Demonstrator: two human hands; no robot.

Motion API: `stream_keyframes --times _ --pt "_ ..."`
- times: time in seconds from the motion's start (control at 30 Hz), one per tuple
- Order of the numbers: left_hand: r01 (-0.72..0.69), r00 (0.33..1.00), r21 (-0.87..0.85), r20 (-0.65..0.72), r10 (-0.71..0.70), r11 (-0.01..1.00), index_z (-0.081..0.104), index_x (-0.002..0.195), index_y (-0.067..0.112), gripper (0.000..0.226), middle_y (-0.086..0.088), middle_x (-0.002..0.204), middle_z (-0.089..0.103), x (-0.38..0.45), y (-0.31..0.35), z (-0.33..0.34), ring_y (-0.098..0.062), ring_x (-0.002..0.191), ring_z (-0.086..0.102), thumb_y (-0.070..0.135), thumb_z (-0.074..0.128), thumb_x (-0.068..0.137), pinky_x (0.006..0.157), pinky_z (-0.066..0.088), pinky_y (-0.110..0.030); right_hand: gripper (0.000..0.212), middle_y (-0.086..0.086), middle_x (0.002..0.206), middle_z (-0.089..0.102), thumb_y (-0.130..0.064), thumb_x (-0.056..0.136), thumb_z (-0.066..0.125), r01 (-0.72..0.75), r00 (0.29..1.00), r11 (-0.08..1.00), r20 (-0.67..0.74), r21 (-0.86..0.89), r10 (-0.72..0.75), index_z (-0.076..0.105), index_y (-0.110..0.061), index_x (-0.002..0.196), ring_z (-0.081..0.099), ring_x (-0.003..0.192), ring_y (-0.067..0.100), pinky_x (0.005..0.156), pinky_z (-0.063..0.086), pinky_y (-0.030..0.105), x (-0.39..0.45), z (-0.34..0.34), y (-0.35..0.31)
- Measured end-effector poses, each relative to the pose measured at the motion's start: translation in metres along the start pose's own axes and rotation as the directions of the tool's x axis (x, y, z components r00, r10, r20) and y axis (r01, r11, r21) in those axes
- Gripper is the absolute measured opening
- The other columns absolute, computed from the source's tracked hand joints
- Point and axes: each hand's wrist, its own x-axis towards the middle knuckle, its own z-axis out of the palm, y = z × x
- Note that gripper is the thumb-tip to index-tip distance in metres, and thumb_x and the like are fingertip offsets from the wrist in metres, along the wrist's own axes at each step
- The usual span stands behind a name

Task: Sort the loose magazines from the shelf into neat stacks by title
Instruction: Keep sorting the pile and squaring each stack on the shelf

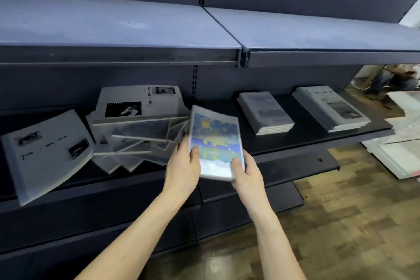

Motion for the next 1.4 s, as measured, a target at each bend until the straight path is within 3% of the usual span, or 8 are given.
stream_keyframes --times 0.1,0.27,0.67,0.8,0.9,1.03,1.13,1.4 --pt "0.003 1.000 0.013 -0.006 -0.003 1.000 0.039 0.144 0.030 0.042 0.008 0.136 0.053 -0.005 0.010 0.030 -0.015 0.127 0.046 0.028 0.038 0.103 0.103 0.039 -0.035 0.045 -0.017 0.119 0.066 -0.050 0.094 0.052 -0.016 1.000 1.000 -0.004 -0.009 0.016 0.049 -0.037 0.137 0.064 0.110 0.008 0.093 0.055 0.042 0.004 -0.033 0.005" --pt "0.009 1.000 0.040 -0.012 -0.008 0.999 0.024 0.153 0.027 0.053 0.004 0.153 0.039 -0.013 0.029 0.083 -0.016 0.142 0.032 0.035 0.038 0.103 0.115 0.031 -0.041 0.028 -0.024 0.105 0.067 -0.027 0.100 0.047 -0.019 0.999 1.000 0.027 -0.021 0.019 0.054 -0.045 0.120 0.064 0.091 -0.001 0.067 0.048 0.017 0.012 -0.092 0.012" --pt "0.044 0.999 0.050 -0.015 -0.043 0.998 0.033 0.147 0.032 0.057 0.007 0.139 0.051 -0.032 0.065 0.171 -0.016 0.127 0.049 0.051 0.032 0.093 0.105 0.043 -0.046 0.035 -0.024 0.116 0.065 -0.027 0.102 0.040 0.032 0.998 0.999 0.050 -0.023 -0.031 0.052 -0.044 0.130 0.061 0.109 0.004 0.090 0.053 0.032 0.033 -0.182 0.042" --pt "0.063 0.998 0.053 -0.011 -0.063 0.997 0.031 0.149 0.029 0.052 0.006 0.144 0.047 -0.028 0.071 0.185 -0.012 0.128 0.048 0.041 0.037 0.099 0.108 0.041 -0.041 0.035 -0.022 0.120 0.065 -0.031 0.102 0.044 0.044 0.998 0.999 0.037 -0.003 -0.044 0.050 -0.042 0.134 0.061 0.113 0.006 0.096 0.053 0.041 0.046 -0.194 0.051" --pt "0.060 0.998 0.047 0.000 -0.060 0.997 0.030 0.150 0.030 0.053 0.009 0.146 0.045 -0.017 0.073 0.192 -0.011 0.131 0.046 0.041 0.039 0.099 0.110 0.039 -0.039 0.034 -0.022 0.119 0.065 -0.032 0.101 0.046 0.056 0.998 0.998 0.018 -0.001 -0.056 0.050 -0.040 0.135 0.062 0.110 0.009 0.093 0.055 0.039 0.059 -0.198 0.054" --pt "0.071 0.997 0.022 0.025 -0.071 0.997 0.032 0.149 0.032 0.053 0.010 0.145 0.048 0.006 0.074 0.203 -0.011 0.133 0.045 0.042 0.042 0.098 0.111 0.038 -0.039 0.035 -0.020 0.113 0.065 -0.031 0.101 0.049 0.057 0.998 0.998 -0.018 -0.008 -0.057 0.049 -0.034 0.136 0.064 0.090 0.007 0.068 0.053 0.022 0.079 -0.205 0.051" --pt "0.079 0.996 0.001 0.027 -0.079 0.997 0.042 0.141 0.031 0.043 0.009 0.133 0.056 0.024 0.076 0.215 -0.012 0.123 0.052 0.034 0.044 0.098 0.106 0.043 -0.036 0.037 -0.015 0.114 0.066 -0.029 0.101 0.050 0.047 0.998 0.999 -0.036 -0.027 -0.048 0.049 -0.030 0.138 0.062 0.079 0.007 0.061 0.050 0.019 0.099 -0.210 0.050" --pt "0.116 0.992 0.037 0.040 -0.118 0.992 0.044 0.137 0.028 0.040 0.004 0.116 0.062 0.063 0.079 0.239 -0.017 0.103 0.059 0.023 0.043 0.097 0.088 0.049 -0.035 0.042 -0.006 0.123 0.061 -0.032 0.099 0.053 0.067 0.997 0.984 -0.023 -0.162 -0.072 0.047 -0.028 0.141 0.064 0.093 0.016 0.061 0.052 0.019 0.160 -0.222 0.046"
